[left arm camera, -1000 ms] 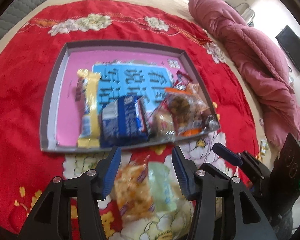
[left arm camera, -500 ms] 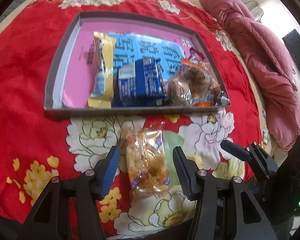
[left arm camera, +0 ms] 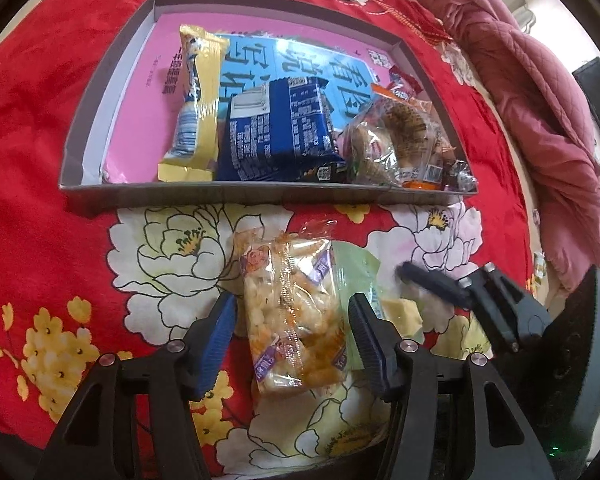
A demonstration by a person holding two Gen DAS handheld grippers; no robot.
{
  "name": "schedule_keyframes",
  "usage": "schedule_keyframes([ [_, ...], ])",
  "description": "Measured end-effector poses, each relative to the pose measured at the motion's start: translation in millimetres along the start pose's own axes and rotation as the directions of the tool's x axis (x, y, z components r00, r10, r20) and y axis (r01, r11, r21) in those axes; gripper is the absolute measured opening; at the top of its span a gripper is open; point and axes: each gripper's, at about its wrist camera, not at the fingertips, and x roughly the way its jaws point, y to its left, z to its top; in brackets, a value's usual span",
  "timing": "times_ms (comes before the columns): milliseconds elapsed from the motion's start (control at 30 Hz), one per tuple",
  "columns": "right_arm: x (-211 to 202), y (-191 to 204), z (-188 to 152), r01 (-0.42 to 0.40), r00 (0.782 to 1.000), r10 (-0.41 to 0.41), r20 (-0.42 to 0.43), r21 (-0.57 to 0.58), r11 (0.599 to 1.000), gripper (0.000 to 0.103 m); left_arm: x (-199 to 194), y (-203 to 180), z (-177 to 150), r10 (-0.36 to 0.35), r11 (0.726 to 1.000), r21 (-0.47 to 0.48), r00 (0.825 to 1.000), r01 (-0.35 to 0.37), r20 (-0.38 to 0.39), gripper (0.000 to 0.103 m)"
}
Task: Organize snacks
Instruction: 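Grasp the puffed-snack bag with the left gripper while the right grasps the green-labelled bag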
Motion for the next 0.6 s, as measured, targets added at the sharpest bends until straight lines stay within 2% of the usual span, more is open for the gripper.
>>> schedule_keyframes([
  [133, 2, -4, -1, -0.004, 1.0, 0.004, 0.006, 0.008, 1.0, 0.04, 4, 0, 2, 0.005, 1.0, -0.007, 1.0, -0.005, -0.005, 0.06],
  [200, 0, -6, -2, -0.002, 1.0, 0.002, 0.006, 0.022, 1.0, 0.037, 5, 0, 3, 0.009, 1.0, -0.013, 1.0, -0.009, -0.006, 0.06],
  [367, -10, -18, -7, 0.023, 1.0, -0.023, -0.002, 0.086, 0.996, 0.036, 10, -3, 2, 0.014, 1.0, -0.013, 1.0, -0.014, -0.009, 0.059],
  [400, -13, -23, -9, 0.037, 0.999, -0.037, -0.004, 0.109, 0.993, 0.036, 12, -3, 2, 0.014, 1.0, -0.02, 1.0, -0.014, -0.007, 0.057],
  [433, -15, -29, -9, 0.042, 0.999, -0.043, 0.001, 0.135, 0.99, 0.036, 13, -2, 2, 0.024, 0.999, -0.022, 1.0, -0.024, -0.006, 0.051],
  [467, -17, -34, -9, 0.042, 0.999, -0.043, 0.005, 0.157, 0.987, 0.035, 15, -2, 3, 0.033, 0.999, -0.021, 0.999, -0.033, -0.005, 0.05],
  [600, -32, -56, -10, 0.006, 0.997, -0.026, 0.071, 0.272, 0.962, 0.035, 12, -1, 3, 0.02, 1.0, -0.016, 1.0, -0.02, 0.006, 0.049],
])
